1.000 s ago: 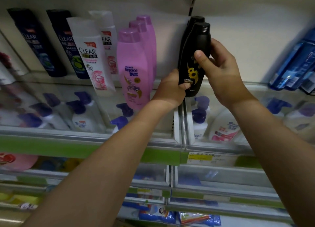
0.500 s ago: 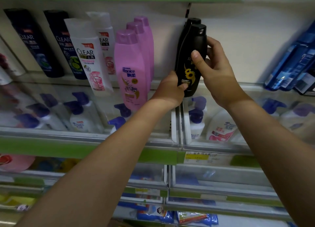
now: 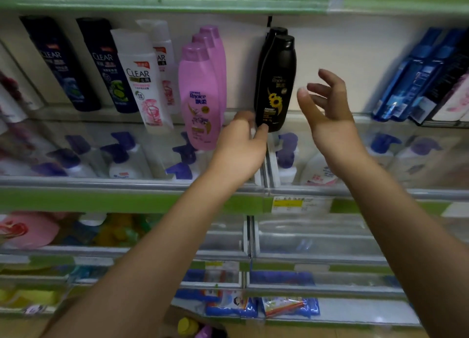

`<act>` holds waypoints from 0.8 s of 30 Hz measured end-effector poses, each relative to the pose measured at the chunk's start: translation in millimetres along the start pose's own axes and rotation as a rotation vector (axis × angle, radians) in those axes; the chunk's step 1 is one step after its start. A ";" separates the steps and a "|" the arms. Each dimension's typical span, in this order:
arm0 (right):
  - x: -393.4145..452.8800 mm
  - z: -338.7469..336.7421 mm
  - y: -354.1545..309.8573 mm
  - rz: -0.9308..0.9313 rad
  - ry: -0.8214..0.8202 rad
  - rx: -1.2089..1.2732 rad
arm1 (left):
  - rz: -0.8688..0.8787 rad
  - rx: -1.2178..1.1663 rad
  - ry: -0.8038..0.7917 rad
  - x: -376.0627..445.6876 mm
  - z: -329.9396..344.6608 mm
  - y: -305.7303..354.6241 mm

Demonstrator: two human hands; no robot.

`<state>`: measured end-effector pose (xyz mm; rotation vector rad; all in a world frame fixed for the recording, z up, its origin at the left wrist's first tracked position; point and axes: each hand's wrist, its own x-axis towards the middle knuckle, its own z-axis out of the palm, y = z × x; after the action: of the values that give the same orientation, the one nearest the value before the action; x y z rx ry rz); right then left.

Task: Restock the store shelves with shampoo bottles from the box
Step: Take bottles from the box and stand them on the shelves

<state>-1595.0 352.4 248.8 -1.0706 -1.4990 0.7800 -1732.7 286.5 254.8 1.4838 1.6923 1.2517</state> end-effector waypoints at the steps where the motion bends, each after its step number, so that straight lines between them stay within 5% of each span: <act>1: -9.5 0.8 -4.8 0.001 0.009 0.009 | 0.027 0.005 0.010 -8.7 -5.0 1.9; 13: -160.3 39.4 -78.8 0.035 -0.026 0.009 | 0.046 -0.190 -0.040 -133.5 -89.1 -24.7; 24: -329.3 137.8 -80.5 0.255 -0.041 0.072 | -0.117 -0.064 -0.215 -254.2 -196.4 -138.1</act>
<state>-1743.3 28.2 166.6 -1.2116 -1.3731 1.0308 -1904.8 -5.6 169.3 1.4064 1.5591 1.0355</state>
